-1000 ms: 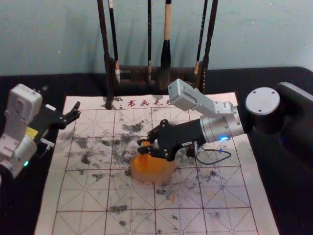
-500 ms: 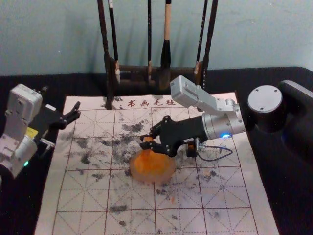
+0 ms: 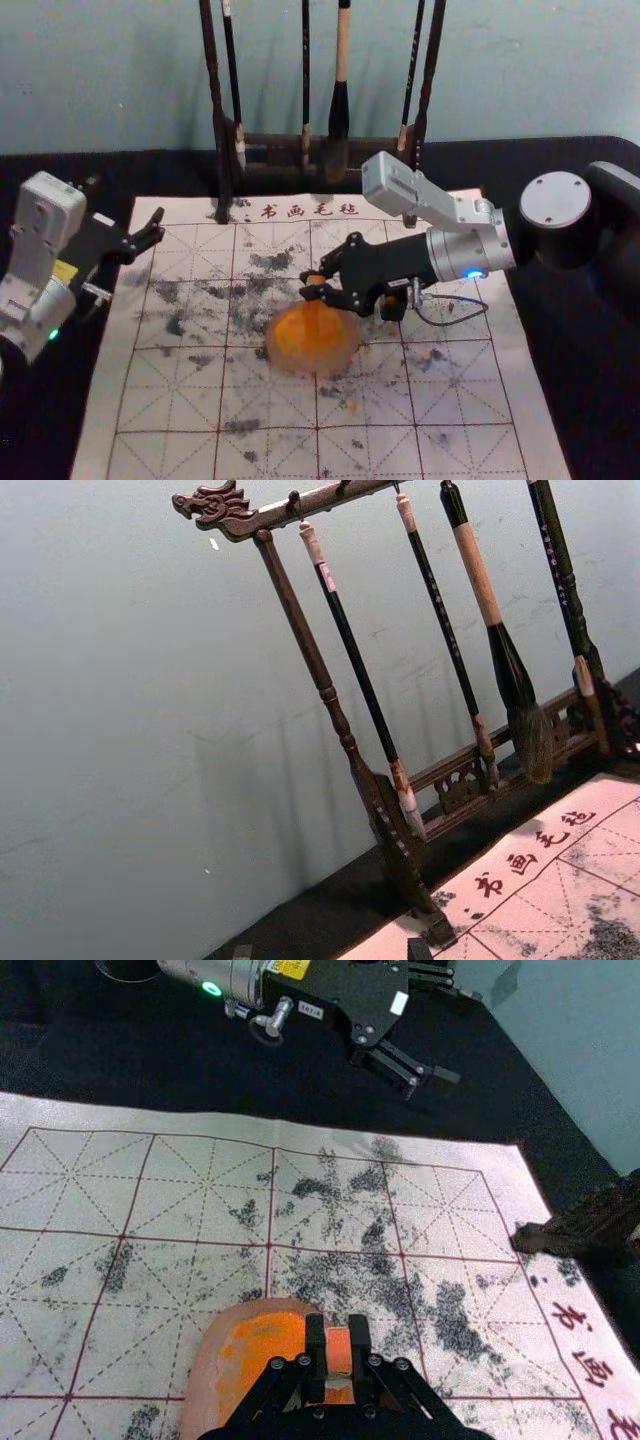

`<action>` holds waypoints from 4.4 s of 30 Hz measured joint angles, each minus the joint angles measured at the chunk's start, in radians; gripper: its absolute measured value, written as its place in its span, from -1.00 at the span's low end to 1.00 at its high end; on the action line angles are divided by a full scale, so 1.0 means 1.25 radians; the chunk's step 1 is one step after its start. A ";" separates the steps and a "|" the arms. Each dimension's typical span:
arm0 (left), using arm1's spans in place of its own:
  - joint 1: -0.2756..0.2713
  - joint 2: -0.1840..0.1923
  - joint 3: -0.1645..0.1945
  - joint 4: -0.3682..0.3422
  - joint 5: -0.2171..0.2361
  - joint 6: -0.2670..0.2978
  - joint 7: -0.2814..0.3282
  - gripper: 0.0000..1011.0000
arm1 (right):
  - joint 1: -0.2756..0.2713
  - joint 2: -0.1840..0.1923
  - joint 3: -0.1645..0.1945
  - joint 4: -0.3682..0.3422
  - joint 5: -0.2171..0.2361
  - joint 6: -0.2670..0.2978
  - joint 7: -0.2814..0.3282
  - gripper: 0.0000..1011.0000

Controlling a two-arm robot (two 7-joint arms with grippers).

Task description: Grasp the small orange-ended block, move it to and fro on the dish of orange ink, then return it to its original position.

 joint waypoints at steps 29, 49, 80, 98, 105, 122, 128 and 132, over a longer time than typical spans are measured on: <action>0.000 0.000 0.000 0.000 0.000 0.000 0.000 0.98 | -0.049 0.066 0.017 -0.085 0.017 0.009 0.000 -0.73; 0.000 0.000 0.000 0.000 0.000 0.000 0.000 0.98 | -0.063 0.069 0.007 -0.112 0.030 0.010 0.010 -0.73; 0.000 0.000 0.000 0.000 0.000 0.000 0.000 0.98 | -0.022 -0.005 -0.015 -0.026 0.027 -0.011 0.019 -0.73; 0.000 0.000 0.000 0.000 0.000 0.000 0.000 0.98 | -0.012 -0.020 -0.006 0.003 0.015 -0.013 0.003 -0.73; 0.000 0.000 0.000 0.000 0.000 0.000 0.000 0.98 | -0.013 -0.014 0.001 0.001 0.013 -0.011 -0.001 -0.73; 0.000 0.000 0.000 0.000 0.000 0.000 0.000 0.98 | -0.016 0.002 0.013 -0.004 0.010 -0.009 -0.006 -0.73; 0.000 0.000 0.000 0.000 0.000 0.000 0.000 0.98 | -0.017 0.004 0.015 -0.004 0.010 -0.008 -0.006 -0.73; 0.000 0.000 0.000 0.000 0.000 0.000 0.000 0.98 | -0.018 0.006 0.017 -0.010 0.010 -0.008 -0.006 -0.73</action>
